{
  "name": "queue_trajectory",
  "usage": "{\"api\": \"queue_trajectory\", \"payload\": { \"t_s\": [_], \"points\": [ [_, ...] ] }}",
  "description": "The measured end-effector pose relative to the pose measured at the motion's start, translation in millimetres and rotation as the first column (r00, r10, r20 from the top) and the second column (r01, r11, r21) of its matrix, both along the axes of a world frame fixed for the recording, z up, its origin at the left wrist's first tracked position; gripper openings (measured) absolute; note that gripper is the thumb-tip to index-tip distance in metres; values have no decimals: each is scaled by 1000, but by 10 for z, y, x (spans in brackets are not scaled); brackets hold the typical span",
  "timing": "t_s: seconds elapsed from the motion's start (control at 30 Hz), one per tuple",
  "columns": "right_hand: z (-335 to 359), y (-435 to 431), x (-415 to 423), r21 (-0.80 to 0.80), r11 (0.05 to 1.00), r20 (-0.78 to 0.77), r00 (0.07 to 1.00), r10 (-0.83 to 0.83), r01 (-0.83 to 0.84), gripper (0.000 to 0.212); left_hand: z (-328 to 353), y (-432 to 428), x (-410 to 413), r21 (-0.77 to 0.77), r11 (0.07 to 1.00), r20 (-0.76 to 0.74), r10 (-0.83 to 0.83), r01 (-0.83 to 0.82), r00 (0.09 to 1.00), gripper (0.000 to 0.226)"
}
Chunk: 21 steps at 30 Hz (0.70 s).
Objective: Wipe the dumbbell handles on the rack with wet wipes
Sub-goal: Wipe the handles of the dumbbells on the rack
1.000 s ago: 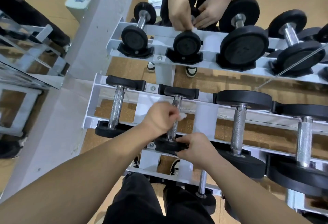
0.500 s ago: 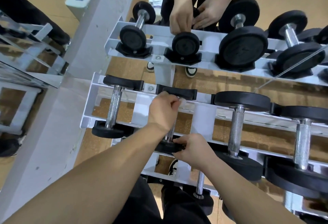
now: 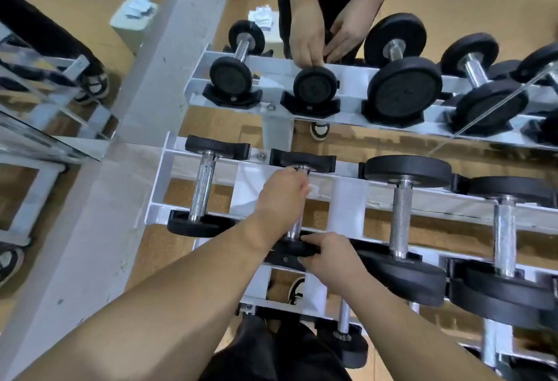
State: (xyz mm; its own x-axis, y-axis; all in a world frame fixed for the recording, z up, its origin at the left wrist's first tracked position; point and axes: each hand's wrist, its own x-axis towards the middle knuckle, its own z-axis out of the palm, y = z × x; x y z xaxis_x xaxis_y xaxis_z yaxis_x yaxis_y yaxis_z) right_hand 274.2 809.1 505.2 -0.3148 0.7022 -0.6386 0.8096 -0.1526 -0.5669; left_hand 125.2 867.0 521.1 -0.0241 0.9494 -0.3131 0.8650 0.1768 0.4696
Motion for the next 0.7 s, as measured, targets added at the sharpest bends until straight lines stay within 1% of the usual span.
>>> {"api": "queue_trajectory", "payload": {
  "t_s": [0.07, 0.1, 0.13, 0.2, 0.23, 0.27, 0.3, 0.33, 0.4, 0.47, 0.5, 0.53, 0.6, 0.63, 0.7],
  "points": [
    [29, -107, -57, 6, 1000, 18, 1000, -11, 11, 39, -29, 26, -18, 19, 1000, 36, 18, -18, 999, 19],
    [44, -145, -66, -18, 999, 15, 999, -33, 33, 47, -64, -38, 1, 0, 1000, 42, 17, -17, 999, 18],
    [74, -194, -63, -55, 996, -1, 998, -69, 69, 57, -107, -148, 26, -51, 999, 28, 4, -3, 1000, 18],
    [144, -302, -22, -97, 978, -21, 982, -186, 184, 70, -102, -424, 46, -206, 978, -40, -46, 37, 998, 20],
    [177, -335, 3, -91, 967, -19, 970, -241, 239, 71, -68, -509, 23, -239, 970, -81, -58, 37, 995, 20],
    [209, -363, 17, -79, 952, -24, 954, -298, 295, 68, -12, -541, -25, -233, 972, -99, -38, 14, 994, 19],
    [280, -397, 18, -72, 928, -43, 929, -368, 364, 61, 72, -546, -89, -205, 978, -69, 10, -24, 998, 17],
    [366, -419, 32, -72, 895, -76, 892, -446, 441, 52, 176, -537, -131, -152, 986, 0, 67, -66, 998, 15],
    [551, -451, 64, -87, 811, -173, 792, -585, 579, 31, 424, -558, -164, -72, 988, 166, 150, -139, 975, 21],
    [779, -531, 105, -200, 713, -278, 659, -699, 672, 29, 708, -675, -94, -33, 989, 271, 148, -145, 951, 23],
    [876, -570, 126, -255, 696, -316, 622, -716, 671, 30, 833, -765, -44, -38, 988, 332, 151, -147, 931, 22],
    [992, -610, 142, -288, 698, -342, 611, -714, 655, 33, 962, -864, 20, -80, 983, 414, 183, -165, 892, 19],
    [1216, -667, 194, -322, 720, -382, 612, -693, 614, 34, 1189, -1040, 141, -179, 962, 574, 272, -206, 773, 15],
    [1284, -676, 227, -325, 726, -401, 606, -687, 607, 29, 1248, -1099, 186, -201, 955, 623, 297, -219, 724, 16],
    [1372, -695, 315, -321, 719, -449, 570, -689, 616, 16, 1322, -1182, 285, -197, 950, 677, 312, -244, 667, 17]
  ]
}}
